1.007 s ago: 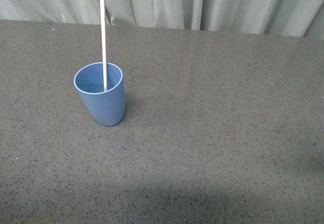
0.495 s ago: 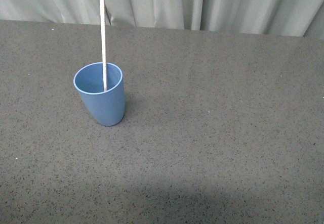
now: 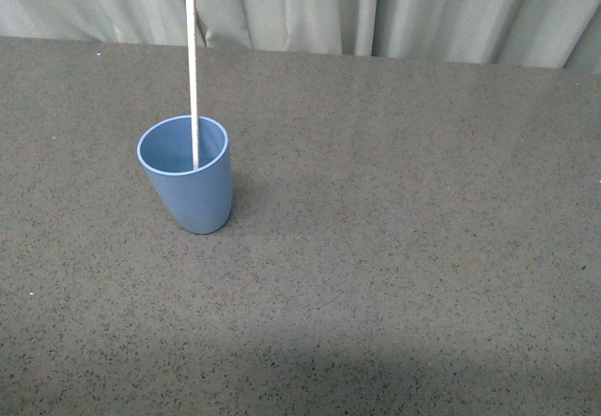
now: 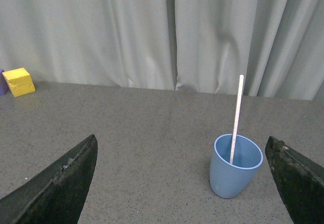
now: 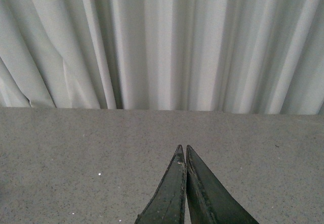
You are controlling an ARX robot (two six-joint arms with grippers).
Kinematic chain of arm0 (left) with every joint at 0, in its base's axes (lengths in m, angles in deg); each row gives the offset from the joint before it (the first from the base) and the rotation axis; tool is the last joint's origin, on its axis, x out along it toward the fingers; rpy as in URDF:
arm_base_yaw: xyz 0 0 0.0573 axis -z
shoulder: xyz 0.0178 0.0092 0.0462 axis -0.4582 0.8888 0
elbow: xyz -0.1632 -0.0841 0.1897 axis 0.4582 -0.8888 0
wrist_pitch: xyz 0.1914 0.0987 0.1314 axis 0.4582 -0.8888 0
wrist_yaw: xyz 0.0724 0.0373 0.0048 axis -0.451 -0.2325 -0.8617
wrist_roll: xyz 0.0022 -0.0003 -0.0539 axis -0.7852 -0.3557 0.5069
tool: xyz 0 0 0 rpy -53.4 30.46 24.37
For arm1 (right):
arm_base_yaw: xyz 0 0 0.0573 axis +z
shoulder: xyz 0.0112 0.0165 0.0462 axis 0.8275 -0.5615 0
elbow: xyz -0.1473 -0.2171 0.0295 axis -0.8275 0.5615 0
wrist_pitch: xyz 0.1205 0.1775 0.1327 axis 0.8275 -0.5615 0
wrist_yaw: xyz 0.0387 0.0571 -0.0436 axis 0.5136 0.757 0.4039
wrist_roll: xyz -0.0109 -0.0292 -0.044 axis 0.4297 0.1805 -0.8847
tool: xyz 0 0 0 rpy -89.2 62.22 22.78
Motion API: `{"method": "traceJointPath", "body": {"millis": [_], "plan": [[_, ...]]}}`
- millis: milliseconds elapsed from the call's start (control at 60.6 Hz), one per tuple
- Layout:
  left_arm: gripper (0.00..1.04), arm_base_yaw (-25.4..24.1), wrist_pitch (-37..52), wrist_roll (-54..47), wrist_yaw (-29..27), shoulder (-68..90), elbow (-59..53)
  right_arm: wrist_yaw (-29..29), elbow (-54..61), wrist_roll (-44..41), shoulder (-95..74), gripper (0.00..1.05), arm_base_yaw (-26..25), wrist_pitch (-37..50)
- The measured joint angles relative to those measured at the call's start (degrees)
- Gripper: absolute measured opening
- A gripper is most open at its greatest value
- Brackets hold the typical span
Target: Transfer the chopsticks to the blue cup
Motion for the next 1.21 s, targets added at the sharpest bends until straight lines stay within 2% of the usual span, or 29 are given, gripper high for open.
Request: {"method": "traceJointPath", "body": {"millis": [661, 727, 760, 941, 1123, 1206], "plan": [[0.98, 0.0, 0.0, 0.0, 0.0, 0.0, 0.0, 0.0, 0.0, 0.0, 11.7, 0.01, 0.0, -11.6], [0.98, 0.0, 0.0, 0.0, 0.0, 0.0, 0.0, 0.2, 0.0, 0.0, 18.2, 0.01, 0.0, -20.1], [0.98, 0.0, 0.0, 0.0, 0.0, 0.0, 0.0, 0.1, 0.0, 0.0, 19.8, 0.01, 0.0, -21.4], [0.98, 0.0, 0.0, 0.0, 0.0, 0.0, 0.0, 0.2, 0.0, 0.0, 21.5, 0.01, 0.0, -21.8], [0.98, 0.0, 0.0, 0.0, 0.0, 0.0, 0.0, 0.2, 0.0, -0.1, 21.5, 0.34, 0.0, -21.8], [0.98, 0.0, 0.0, 0.0, 0.0, 0.0, 0.0, 0.2, 0.0, -0.1, 21.5, 0.53, 0.0, -21.8]]}}
